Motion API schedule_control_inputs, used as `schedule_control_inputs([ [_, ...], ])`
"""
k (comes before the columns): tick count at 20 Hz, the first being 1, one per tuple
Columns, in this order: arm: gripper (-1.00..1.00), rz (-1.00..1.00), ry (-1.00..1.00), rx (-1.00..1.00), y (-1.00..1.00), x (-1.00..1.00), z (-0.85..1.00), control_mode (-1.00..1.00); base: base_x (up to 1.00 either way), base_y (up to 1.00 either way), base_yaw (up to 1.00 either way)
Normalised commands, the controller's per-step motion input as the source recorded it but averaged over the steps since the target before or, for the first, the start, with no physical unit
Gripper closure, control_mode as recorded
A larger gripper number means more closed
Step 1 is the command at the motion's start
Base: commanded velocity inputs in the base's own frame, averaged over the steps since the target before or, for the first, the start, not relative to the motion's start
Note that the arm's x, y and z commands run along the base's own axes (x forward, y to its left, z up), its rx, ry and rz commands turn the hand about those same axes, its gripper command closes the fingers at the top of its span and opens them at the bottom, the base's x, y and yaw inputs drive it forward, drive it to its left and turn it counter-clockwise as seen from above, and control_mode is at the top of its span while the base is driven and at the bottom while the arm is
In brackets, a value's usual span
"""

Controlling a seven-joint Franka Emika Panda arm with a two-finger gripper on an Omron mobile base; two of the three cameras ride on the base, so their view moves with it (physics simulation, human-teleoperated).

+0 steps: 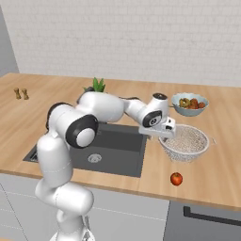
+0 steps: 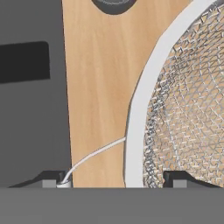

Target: Put the colander in the sink, put the apple in the colander, and turn on the sink faucet and pour water over the colander.

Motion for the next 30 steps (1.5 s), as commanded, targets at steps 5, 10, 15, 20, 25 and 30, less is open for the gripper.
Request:
schedule_control_inputs([
  [5,1.00,0.17,0.00,-0.01,0.51,-0.10,0.03,-1.00,0.00,0.00,0.00],
  [10,1.00,0.19,-0.09,-0.01,0.61,-0.28,0.09,-1.00,0.00,0.00,0.00],
  [15,1.00,0.19,-0.27,0.00,0.64,-0.34,0.19,-1.00,0.00,0.00,0.00],
  [20,1.00,0.18,-0.27,-0.01,0.69,-0.26,0.24,-1.00,0.00,0.00,0.00],
  [25,1.00,0.15,-0.14,0.00,0.52,-0.19,0.57,-1.00,0.00,0.00,0.00],
  [30,1.00,0.21,0.00,-0.03,0.46,-0.21,0.64,-1.00,0.00,0.00,0.00],
])
